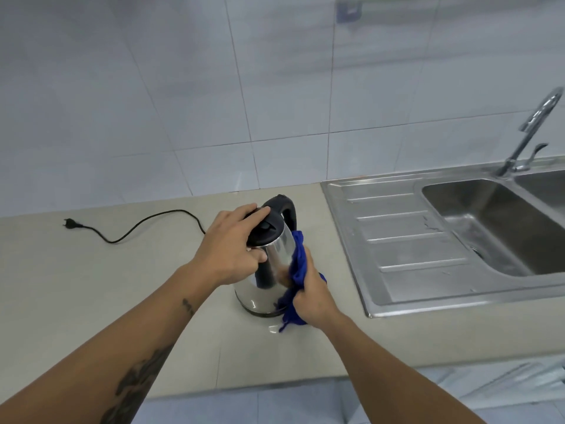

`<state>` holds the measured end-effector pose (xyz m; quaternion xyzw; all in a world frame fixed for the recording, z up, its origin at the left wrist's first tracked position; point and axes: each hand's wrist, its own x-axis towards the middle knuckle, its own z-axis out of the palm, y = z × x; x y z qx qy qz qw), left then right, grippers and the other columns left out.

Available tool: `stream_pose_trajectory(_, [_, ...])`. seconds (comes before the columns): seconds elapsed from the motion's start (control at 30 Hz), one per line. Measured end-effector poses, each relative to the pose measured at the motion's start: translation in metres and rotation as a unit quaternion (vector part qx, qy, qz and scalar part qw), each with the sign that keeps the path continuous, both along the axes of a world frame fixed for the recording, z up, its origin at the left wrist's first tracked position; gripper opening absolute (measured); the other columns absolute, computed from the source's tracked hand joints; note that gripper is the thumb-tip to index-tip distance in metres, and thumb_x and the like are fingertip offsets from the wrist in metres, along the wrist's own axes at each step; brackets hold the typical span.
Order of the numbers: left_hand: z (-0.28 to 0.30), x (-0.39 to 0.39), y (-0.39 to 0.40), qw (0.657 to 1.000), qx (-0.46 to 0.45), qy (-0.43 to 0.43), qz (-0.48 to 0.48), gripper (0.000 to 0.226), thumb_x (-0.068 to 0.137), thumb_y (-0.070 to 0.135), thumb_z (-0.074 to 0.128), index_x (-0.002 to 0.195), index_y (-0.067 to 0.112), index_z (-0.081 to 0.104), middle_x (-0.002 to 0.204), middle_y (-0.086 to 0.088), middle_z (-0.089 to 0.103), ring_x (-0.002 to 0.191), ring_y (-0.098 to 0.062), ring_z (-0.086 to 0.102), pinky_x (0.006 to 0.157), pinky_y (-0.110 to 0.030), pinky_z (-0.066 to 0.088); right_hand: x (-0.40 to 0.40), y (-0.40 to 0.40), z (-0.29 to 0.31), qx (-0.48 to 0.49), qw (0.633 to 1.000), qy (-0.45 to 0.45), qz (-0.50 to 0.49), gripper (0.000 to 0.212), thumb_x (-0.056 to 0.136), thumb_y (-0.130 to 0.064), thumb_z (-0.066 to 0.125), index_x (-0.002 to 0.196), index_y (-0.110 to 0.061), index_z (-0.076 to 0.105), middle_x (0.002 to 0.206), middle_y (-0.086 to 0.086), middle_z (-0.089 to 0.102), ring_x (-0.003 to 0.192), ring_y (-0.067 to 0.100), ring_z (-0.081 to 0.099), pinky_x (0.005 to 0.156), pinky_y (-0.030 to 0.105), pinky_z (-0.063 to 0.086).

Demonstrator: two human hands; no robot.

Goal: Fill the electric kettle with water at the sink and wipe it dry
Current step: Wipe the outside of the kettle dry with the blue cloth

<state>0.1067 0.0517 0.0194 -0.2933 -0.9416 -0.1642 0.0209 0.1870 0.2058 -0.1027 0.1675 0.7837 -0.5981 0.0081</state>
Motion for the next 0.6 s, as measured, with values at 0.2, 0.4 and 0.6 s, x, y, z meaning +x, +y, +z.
stream_pose_trajectory(0.2, [-0.003,0.01,0.004,1.0,0.009,0.016,0.018,0.081,0.081,0.029,0.067,0.153,0.033,0.028,0.157,0.01,0.028,0.134,-0.023,0.027,0.113,-0.028,0.021,0.021,-0.027,-0.008,-0.046,0.996,0.006,-0.072,0.114,0.063,0.004,0.037,0.153,-0.061,0.01,0.14,0.003,0.06,0.121,0.027,0.063,0.109,0.043,0.05])
stream_pose_trajectory(0.4, [-0.005,0.014,0.003,0.999,0.007,0.011,0.035,0.08,0.082,0.034,0.066,0.153,0.035,0.028,0.159,0.008,0.025,0.136,-0.026,0.025,0.114,-0.034,0.024,0.036,-0.061,-0.005,-0.086,0.991,0.041,-0.09,0.112,0.075,0.016,0.043,0.16,-0.045,0.002,0.143,0.001,0.049,0.104,0.003,0.067,0.085,0.018,0.056])
stream_pose_trajectory(0.6, [-0.003,0.013,0.003,0.999,-0.001,0.017,0.039,0.083,0.079,0.039,0.067,0.152,0.037,0.027,0.158,0.01,0.027,0.136,-0.024,0.026,0.112,-0.037,0.029,0.023,-0.043,0.024,0.082,0.993,0.06,-0.053,0.103,0.081,0.01,0.044,0.163,-0.035,0.0,0.169,-0.003,0.018,0.148,0.027,0.031,0.115,0.036,0.037])
